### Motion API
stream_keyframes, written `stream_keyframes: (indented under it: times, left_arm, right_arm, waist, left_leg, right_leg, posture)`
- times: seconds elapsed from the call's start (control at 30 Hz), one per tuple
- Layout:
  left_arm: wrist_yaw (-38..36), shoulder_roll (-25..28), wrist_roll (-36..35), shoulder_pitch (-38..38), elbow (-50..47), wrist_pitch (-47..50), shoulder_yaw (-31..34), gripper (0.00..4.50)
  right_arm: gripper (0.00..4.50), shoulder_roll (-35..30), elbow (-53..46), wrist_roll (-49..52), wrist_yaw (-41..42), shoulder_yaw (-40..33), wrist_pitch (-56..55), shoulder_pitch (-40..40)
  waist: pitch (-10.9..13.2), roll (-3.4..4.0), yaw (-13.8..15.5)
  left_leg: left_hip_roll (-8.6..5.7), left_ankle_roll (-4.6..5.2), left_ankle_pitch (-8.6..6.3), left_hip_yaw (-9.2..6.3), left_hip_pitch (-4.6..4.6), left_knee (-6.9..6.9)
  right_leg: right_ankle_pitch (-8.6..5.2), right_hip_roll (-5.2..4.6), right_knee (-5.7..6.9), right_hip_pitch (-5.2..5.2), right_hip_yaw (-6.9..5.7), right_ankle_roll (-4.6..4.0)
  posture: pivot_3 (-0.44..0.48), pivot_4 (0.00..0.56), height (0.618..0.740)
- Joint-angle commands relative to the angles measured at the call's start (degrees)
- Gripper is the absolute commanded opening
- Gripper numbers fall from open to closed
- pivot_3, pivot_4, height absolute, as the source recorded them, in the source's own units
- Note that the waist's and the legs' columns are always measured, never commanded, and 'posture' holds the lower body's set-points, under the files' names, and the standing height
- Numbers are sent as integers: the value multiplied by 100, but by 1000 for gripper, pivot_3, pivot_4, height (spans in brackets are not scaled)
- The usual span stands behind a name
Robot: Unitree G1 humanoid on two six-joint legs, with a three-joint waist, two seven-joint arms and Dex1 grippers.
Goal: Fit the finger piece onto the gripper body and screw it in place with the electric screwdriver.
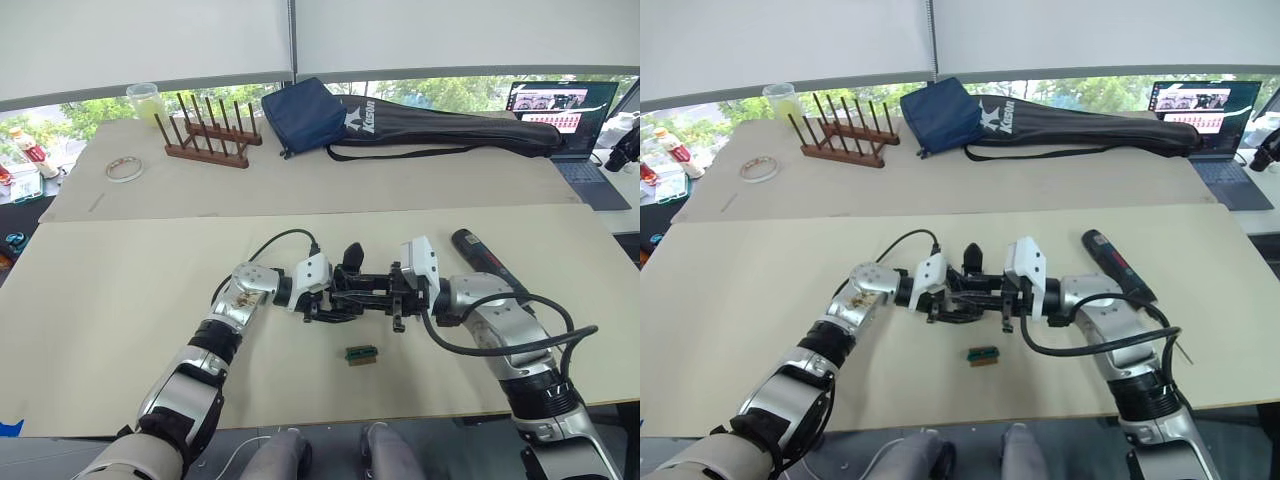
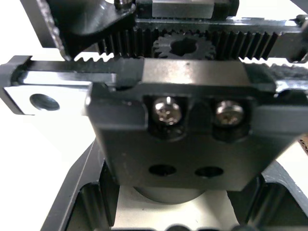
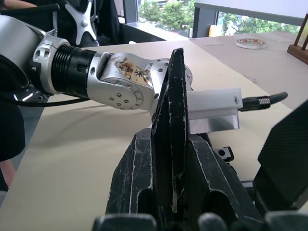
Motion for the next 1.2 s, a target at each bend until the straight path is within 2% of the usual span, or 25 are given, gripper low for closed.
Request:
stream_keyframes:
  times: [0.03, 0.53, 0.8, 1.0, 1.2]
  left_arm:
    - [-12, 17, -42, 17, -226, 17, 36, 2365]
    - [3, 82, -42, 84, -347, 42, 33, 2365]
    - [15, 129, -49, 115, -410, 62, 48, 2365]
    - [57, 94, -64, 118, -411, 92, 57, 2365]
    - [76, 61, -73, 121, -406, 101, 54, 2365]
  right_arm:
    - [394, 21, -58, -37, 29, -4, -141, -69]
    - [394, -222, -28, 35, 210, -169, -58, 9]
    - [394, -187, 1, 98, 176, -273, -7, -158]
    - [394, -396, -362, 552, 208, -577, 447, -447]
    - [394, -374, -372, 407, 283, -410, 320, -341]
  waist:
    - [0, 0, -3]
    - [0, 1, -19]
    - [0, 1, -52]
    - [0, 1, -51]
    - [0, 1, -47]
  left_leg:
    - [0, 0, 0, 0, 0, 0]
    - [1, 0, 0, 0, 1, -1]
    - [2, 0, 0, 0, 0, -2]
    - [1, 0, 0, 0, 0, -1]
    - [0, 0, 0, -1, 0, -1]
  right_leg:
    - [0, 0, 1, 0, 0, 0]
    - [0, 0, 1, 0, 0, 0]
    - [0, -1, 0, 0, 0, 0]
    - [0, -3, 0, 0, 0, 0]
    - [0, -6, 0, 1, 1, 0]
  posture:
    - [0, 150, 740]
    - [0, 150, 740]
    - [0, 150, 740]
    - [0, 150, 740]
    - [0, 150, 740]
